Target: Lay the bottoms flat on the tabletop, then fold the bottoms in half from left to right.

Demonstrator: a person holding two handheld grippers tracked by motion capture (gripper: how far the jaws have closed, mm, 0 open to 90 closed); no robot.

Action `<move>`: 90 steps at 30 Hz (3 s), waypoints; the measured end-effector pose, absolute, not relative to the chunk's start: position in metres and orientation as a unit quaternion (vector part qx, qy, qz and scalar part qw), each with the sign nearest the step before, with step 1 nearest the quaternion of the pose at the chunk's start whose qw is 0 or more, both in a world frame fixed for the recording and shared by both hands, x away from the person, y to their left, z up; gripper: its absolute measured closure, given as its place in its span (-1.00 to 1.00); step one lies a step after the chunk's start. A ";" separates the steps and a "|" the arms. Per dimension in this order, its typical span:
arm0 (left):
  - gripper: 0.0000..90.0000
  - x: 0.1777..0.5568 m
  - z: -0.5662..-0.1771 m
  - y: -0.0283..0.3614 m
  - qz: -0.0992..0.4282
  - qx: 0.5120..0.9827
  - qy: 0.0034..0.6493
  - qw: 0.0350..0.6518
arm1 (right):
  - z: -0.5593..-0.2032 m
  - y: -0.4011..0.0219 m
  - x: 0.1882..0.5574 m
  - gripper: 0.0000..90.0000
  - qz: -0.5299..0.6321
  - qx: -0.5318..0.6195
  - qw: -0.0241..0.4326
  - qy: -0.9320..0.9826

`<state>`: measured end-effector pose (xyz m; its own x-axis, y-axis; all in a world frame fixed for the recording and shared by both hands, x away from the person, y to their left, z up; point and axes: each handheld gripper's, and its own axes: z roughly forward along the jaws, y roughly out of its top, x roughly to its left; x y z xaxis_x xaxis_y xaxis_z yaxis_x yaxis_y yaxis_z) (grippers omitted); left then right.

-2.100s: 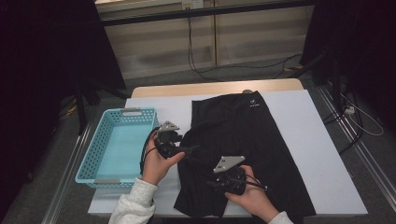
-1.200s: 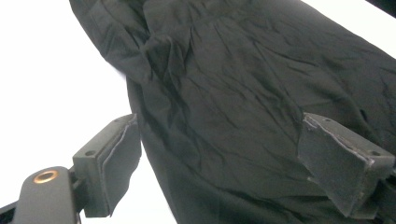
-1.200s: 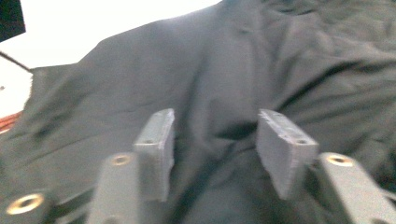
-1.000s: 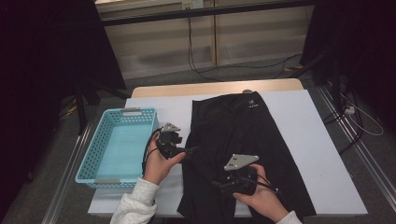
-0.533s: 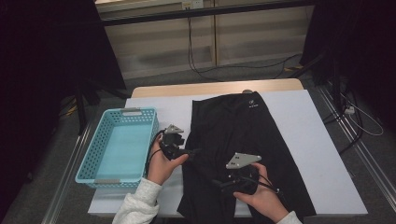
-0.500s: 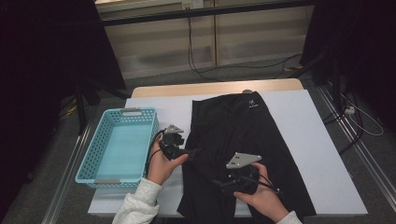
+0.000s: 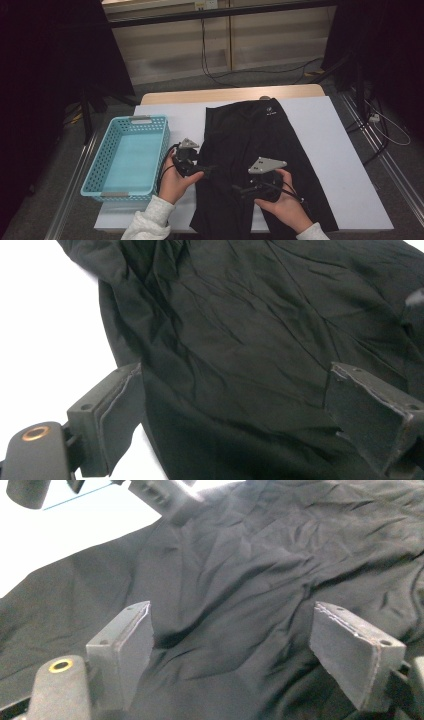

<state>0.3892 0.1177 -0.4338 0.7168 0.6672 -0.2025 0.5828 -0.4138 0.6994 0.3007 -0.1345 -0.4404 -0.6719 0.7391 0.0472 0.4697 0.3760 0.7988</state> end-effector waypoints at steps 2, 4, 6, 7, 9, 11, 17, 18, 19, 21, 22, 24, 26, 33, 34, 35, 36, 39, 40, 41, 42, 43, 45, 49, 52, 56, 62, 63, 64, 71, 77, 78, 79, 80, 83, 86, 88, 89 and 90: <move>-0.77 0.384 -0.434 0.118 0.052 0.837 0.376 0.395 | -0.439 -0.136 0.302 -0.63 0.419 0.373 0.163 0.811; -0.77 0.382 -0.435 0.119 0.049 0.837 0.377 0.394 | -0.439 -0.137 0.303 -0.63 0.419 0.374 0.166 0.810; -0.78 0.374 -0.438 0.119 0.051 0.841 0.374 0.387 | -0.439 -0.137 0.305 -0.64 0.418 0.376 0.166 0.810; -0.80 0.373 -0.439 0.120 0.049 0.841 0.375 0.386 | -0.439 -0.137 0.305 -0.64 0.419 0.374 0.167 0.810; -0.80 0.371 -0.441 0.123 0.046 0.839 0.381 0.386 | -0.438 -0.137 0.306 -0.64 0.419 0.376 0.168 0.809; -0.80 0.370 -0.442 0.125 0.050 0.835 0.389 0.387 | -0.437 -0.138 0.307 -0.66 0.420 0.374 0.171 0.809; -0.80 0.365 -0.443 0.127 0.059 0.832 0.389 0.391 | -0.436 -0.139 0.311 -0.67 0.423 0.375 0.171 0.807; -0.80 0.364 -0.444 0.126 0.059 0.834 0.387 0.390 | -0.435 -0.139 0.312 -0.67 0.423 0.375 0.171 0.807; -0.80 0.364 -0.444 0.126 0.059 0.834 0.387 0.390 | -0.435 -0.139 0.313 -0.67 0.424 0.376 0.171 0.806; -0.79 0.362 -0.447 0.126 0.059 0.835 0.386 0.388 | -0.435 -0.139 0.313 -0.67 0.426 0.375 0.170 0.806; -0.76 0.360 -0.448 0.126 0.059 0.834 0.387 0.389 | -0.434 -0.139 0.315 -0.67 0.428 0.375 0.172 0.804; -0.75 0.358 -0.448 0.126 0.065 0.831 0.390 0.392 | -0.433 -0.139 0.316 -0.67 0.429 0.373 0.171 0.805; -0.75 0.355 -0.448 0.126 0.067 0.831 0.390 0.392 | -0.433 -0.139 0.317 -0.67 0.429 0.373 0.172 0.805; -0.72 0.350 -0.451 0.126 0.068 0.834 0.390 0.384 | -0.430 -0.141 0.319 -0.67 0.433 0.375 0.173 0.801; -0.71 0.349 -0.452 0.126 0.073 0.835 0.393 0.378 | -0.430 -0.141 0.319 -0.67 0.434 0.373 0.174 0.801; -0.71 0.349 -0.454 0.126 0.074 0.836 0.396 0.372 | -0.429 -0.141 0.320 -0.67 0.435 0.372 0.174 0.801; -0.71 0.349 -0.456 0.126 0.076 0.837 0.399 0.366 | -0.429 -0.140 0.320 -0.67 0.436 0.373 0.173 0.800; -0.68 0.348 -0.458 0.125 0.087 0.840 0.394 0.364 | -0.430 -0.138 0.321 -0.67 0.437 0.369 0.167 0.803; -0.68 0.348 -0.458 0.125 0.092 0.840 0.393 0.363 | -0.431 -0.137 0.321 -0.67 0.438 0.367 0.166 0.803; -0.69 0.349 -0.459 0.125 0.097 0.840 0.391 0.364 | -0.431 -0.137 0.321 -0.67 0.438 0.366 0.166 0.804; -0.71 0.347 -0.460 0.123 0.101 0.842 0.386 0.364 | -0.431 -0.137 0.321 -0.67 0.438 0.366 0.165 0.805; -0.70 0.347 -0.460 0.123 0.105 0.842 0.385 0.363 | -0.431 -0.137 0.321 -0.67 0.438 0.366 0.164 0.805; -0.69 0.347 -0.460 0.122 0.107 0.841 0.387 0.362 | -0.431 -0.137 0.322 -0.67 0.438 0.367 0.163 0.805; -0.43 0.343 -0.459 0.121 0.119 0.836 0.394 0.361 | -0.432 -0.139 0.322 -0.67 0.437 0.370 0.165 0.803; -0.05 0.342 -0.457 0.121 0.108 0.830 0.403 0.369 | -0.431 -0.140 0.323 -0.67 0.438 0.371 0.166 0.802; 0.42 0.342 -0.456 0.122 0.100 0.828 0.412 0.368 | -0.432 -0.141 0.323 -0.67 0.437 0.372 0.167 0.802; 0.92 0.348 -0.456 0.120 0.063 0.815 0.439 0.373 | -0.433 -0.143 0.324 -0.67 0.434 0.377 0.168 0.801; 0.95 0.348 -0.456 0.118 0.057 0.815 0.438 0.377 | -0.433 -0.143 0.324 -0.67 0.433 0.377 0.169 0.801; 0.96 0.348 -0.455 0.116 0.055 0.813 0.437 0.381 | -0.433 -0.143 0.324 -0.67 0.432 0.377 0.170 0.802; 0.97 0.343 -0.448 0.102 0.034 0.816 0.413 0.403 | -0.433 -0.146 0.329 -0.67 0.429 0.387 0.178 0.797; 0.87 0.342 -0.449 0.101 0.031 0.820 0.407 0.401 | -0.436 -0.148 0.334 -0.67 0.424 0.393 0.176 0.797; 0.81 0.343 -0.451 0.103 0.030 0.820 0.408 0.400 | -0.436 -0.148 0.334 -0.67 0.425 0.394 0.176 0.796; 0.72 0.343 -0.452 0.104 0.033 0.821 0.407 0.399 | -0.436 -0.148 0.335 -0.67 0.426 0.393 0.175 0.796; 0.60 0.343 -0.452 0.104 0.033 0.821 0.407 0.399 | -0.436 -0.148 0.335 -0.67 0.426 0.393 0.175 0.796; 0.18 0.342 -0.451 0.109 0.057 0.826 0.400 0.393 | -0.434 -0.148 0.336 -0.67 0.429 0.394 0.176 0.794; -0.07 0.341 -0.449 0.114 0.069 0.825 0.402 0.391 | -0.435 -0.149 0.336 -0.67 0.428 0.395 0.176 0.794; -0.19 0.339 -0.448 0.122 0.073 0.825 0.407 0.385 | -0.436 -0.150 0.337 -0.67 0.427 0.397 0.177 0.793; -0.21 0.338 -0.449 0.123 0.079 0.825 0.407 0.383 | -0.436 -0.150 0.337 -0.68 0.427 0.398 0.177 0.792; -0.26 0.338 -0.449 0.123 0.079 0.825 0.407 0.383 | -0.436 -0.150 0.337 -0.68 0.427 0.398 0.177 0.792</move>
<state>0.3381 0.1231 -0.4494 0.6566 0.7320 -0.1819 0.6114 -0.3753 0.6967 0.3368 -0.1499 -0.4355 -0.6207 0.7818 0.0593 0.4788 0.3181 0.8183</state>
